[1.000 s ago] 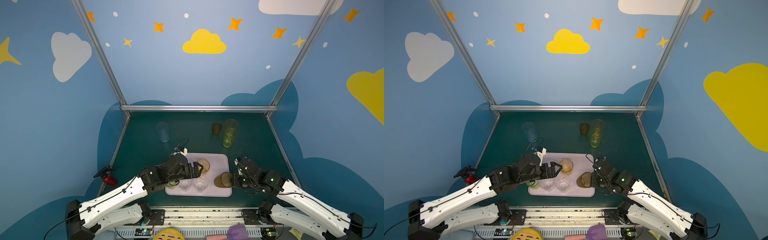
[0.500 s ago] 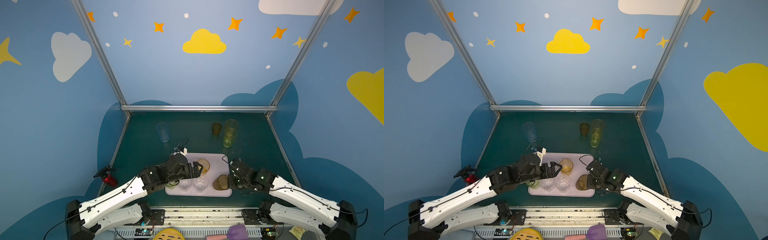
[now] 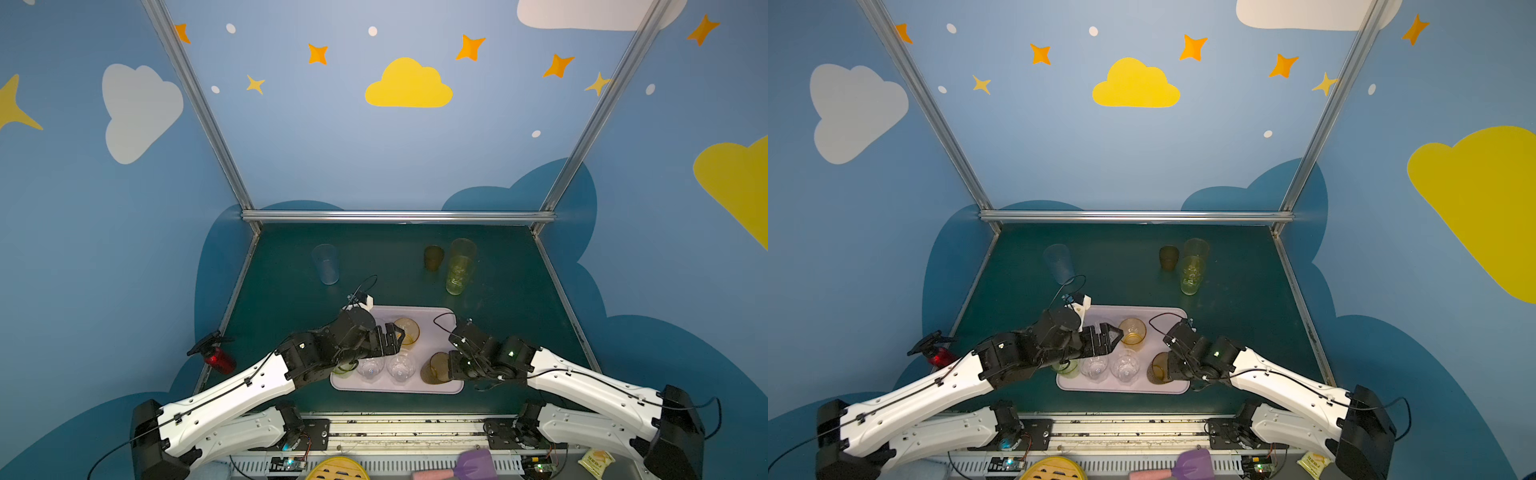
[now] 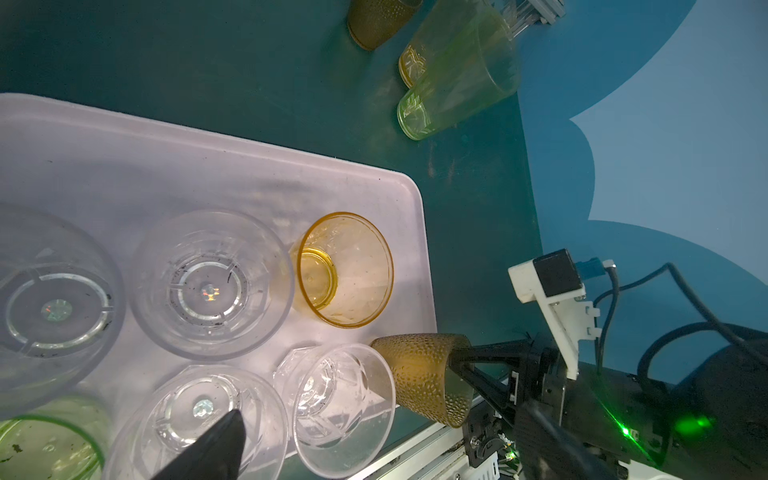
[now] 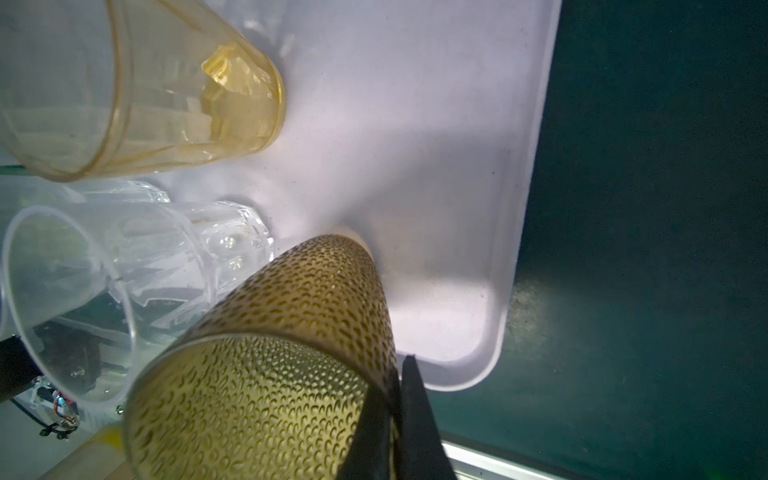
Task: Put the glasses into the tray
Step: 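Lower the olive dotted glass onto the tray's near corner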
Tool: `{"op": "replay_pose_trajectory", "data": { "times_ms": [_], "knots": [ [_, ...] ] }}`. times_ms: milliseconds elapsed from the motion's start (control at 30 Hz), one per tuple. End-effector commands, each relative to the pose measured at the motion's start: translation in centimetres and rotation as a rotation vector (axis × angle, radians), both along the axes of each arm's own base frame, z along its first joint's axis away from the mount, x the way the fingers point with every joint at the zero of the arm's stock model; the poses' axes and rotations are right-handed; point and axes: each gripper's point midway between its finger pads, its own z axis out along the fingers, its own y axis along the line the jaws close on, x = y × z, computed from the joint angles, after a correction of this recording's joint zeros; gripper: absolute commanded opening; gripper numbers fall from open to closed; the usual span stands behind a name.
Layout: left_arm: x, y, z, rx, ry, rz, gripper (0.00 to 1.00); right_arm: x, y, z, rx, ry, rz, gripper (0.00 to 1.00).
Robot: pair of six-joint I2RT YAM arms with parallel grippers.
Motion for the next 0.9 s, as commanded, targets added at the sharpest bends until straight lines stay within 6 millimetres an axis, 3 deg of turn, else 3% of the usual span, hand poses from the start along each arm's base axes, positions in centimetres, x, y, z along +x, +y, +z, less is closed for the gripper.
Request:
{"op": "replay_pose_trajectory", "data": {
  "times_ms": [0, 300, 500, 867],
  "knots": [
    [0.1, 0.2, 0.5, 0.011, -0.019, 0.003, 1.00, 0.6, 1.1, 1.0, 0.027, -0.024, 0.002, 0.10],
    [0.2, 0.4, 0.5, 0.016, -0.020, 0.009, 1.00, 0.8, 1.6, 1.6, 0.052, -0.035, 0.006, 0.26],
    [0.4, 0.4, 0.3, 0.023, -0.021, 0.012, 1.00, 0.7, 2.1, 2.1, 0.098, -0.038, 0.009, 0.29],
    [0.5, 0.2, 0.0, 0.040, -0.022, 0.005, 1.00, 0.6, 2.9, 3.5, 0.191, -0.054, 0.013, 0.47]
  ]
}}
